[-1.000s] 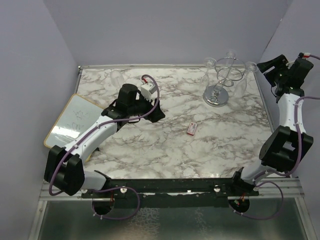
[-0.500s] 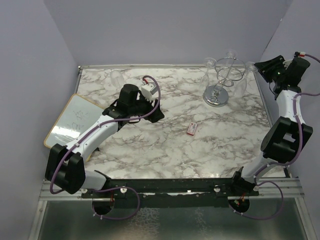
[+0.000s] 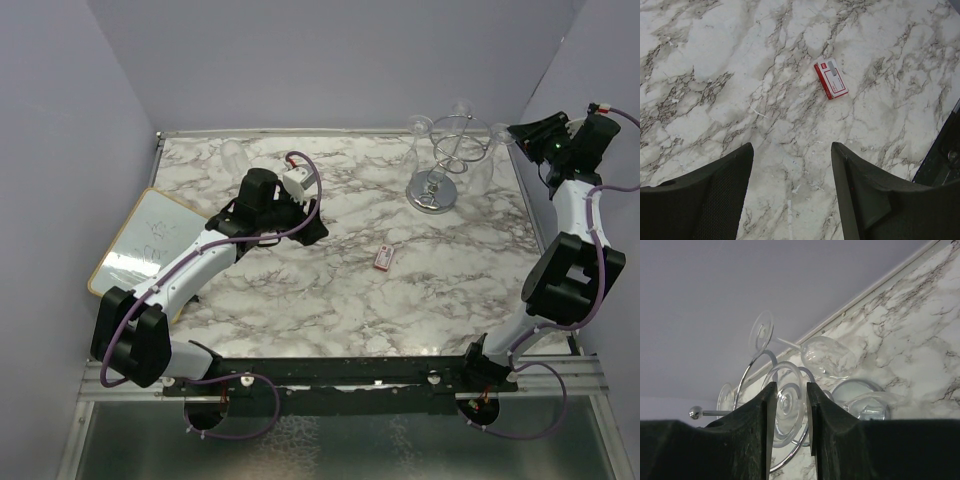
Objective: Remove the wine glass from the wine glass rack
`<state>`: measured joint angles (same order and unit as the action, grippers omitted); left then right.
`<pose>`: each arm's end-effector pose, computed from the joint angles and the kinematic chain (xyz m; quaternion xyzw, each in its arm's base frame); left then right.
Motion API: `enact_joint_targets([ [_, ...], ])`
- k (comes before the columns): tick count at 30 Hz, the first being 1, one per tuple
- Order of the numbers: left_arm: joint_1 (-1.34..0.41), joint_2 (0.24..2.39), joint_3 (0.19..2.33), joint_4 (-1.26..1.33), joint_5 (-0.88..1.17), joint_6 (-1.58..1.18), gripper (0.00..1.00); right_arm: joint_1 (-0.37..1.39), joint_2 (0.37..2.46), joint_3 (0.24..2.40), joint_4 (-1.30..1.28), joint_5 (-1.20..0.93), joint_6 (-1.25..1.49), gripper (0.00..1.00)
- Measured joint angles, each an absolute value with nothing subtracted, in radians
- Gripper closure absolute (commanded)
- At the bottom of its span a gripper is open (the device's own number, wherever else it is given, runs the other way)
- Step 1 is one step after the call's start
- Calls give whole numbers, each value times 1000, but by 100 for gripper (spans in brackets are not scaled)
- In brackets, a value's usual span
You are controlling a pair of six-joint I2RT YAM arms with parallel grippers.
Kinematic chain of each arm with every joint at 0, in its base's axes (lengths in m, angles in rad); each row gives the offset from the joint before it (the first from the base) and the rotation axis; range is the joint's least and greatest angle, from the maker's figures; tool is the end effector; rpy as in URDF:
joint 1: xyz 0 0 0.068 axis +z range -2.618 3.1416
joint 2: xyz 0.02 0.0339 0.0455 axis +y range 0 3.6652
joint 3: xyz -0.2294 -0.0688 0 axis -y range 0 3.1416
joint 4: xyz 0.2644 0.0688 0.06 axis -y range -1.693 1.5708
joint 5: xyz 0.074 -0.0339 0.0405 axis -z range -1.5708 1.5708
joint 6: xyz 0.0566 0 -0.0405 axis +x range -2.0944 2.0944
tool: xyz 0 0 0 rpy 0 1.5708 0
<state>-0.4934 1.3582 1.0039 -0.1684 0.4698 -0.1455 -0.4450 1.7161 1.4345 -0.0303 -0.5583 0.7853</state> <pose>0.2946 -0.1875 0.2401 0.2604 0.8092 -0.3441 0.3987 0.4101 -0.1623 0.2872 0.3160 0.7282 0.3153 0.5200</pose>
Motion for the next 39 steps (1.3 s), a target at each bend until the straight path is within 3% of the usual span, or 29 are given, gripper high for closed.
enact_joint_targets([
  [22, -493, 1358, 1004, -169, 467, -142, 35, -445, 1716, 1438, -62, -554, 811, 98],
  [39, -493, 1358, 1004, -169, 463, -142, 35, -450, 1688, 1464, -127, -536, 871, 99],
])
